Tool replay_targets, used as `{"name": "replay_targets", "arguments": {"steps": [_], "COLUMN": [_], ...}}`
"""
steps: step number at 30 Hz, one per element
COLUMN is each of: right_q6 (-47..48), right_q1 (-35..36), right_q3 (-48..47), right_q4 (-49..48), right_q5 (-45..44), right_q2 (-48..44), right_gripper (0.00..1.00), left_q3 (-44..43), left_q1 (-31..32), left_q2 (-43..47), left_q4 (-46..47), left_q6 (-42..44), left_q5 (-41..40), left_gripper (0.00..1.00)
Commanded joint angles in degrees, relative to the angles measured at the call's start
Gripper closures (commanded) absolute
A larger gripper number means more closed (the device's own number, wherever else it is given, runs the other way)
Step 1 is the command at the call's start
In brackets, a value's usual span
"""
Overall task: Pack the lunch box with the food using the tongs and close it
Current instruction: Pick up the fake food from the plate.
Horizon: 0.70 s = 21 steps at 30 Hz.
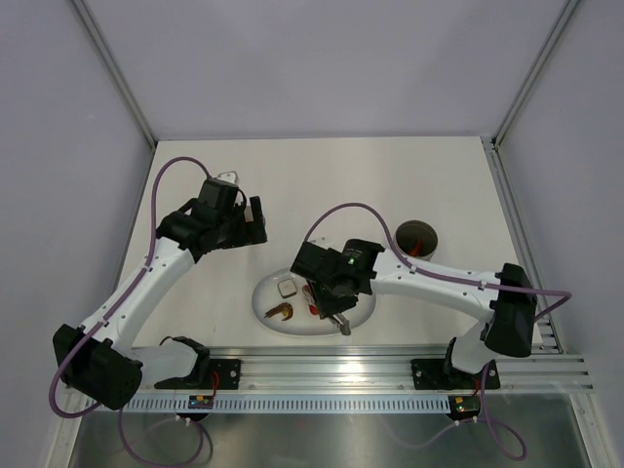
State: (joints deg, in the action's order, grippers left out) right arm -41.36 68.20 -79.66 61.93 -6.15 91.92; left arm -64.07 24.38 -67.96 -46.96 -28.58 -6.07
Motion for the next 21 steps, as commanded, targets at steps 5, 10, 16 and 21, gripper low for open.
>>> {"name": "replay_targets", "arguments": {"steps": [5,10,16,21], "right_q6": [-2.5,-2.9,-3.6,-4.3], "right_q1": [0.6,0.5,0.5,0.5], "right_q3": [-3.0,-3.3,-3.6,-5.5], "right_q4": [-1.3,-1.0,0.6,4.5], "right_q5": [-7.0,-9.9,-11.9,-17.4], "right_q2": [-7.4,-9.7,-10.7,-12.4], "right_gripper": [0.89,0.89,0.89,0.90], "left_q3": [-0.1,-0.3,-0.7,-1.1], "left_q1": [-0.3,-0.2,-0.3,-0.2], "left_q2": [1.7,1.6,1.1,0.8], "left_q4": [1.5,1.4,1.5,1.3], "left_q6": [-0.3,-0.3,-0.3,-0.2], "left_q5": [0.2,0.1,0.3,0.2], "left_gripper": [0.01,0.01,0.01,0.01]}}
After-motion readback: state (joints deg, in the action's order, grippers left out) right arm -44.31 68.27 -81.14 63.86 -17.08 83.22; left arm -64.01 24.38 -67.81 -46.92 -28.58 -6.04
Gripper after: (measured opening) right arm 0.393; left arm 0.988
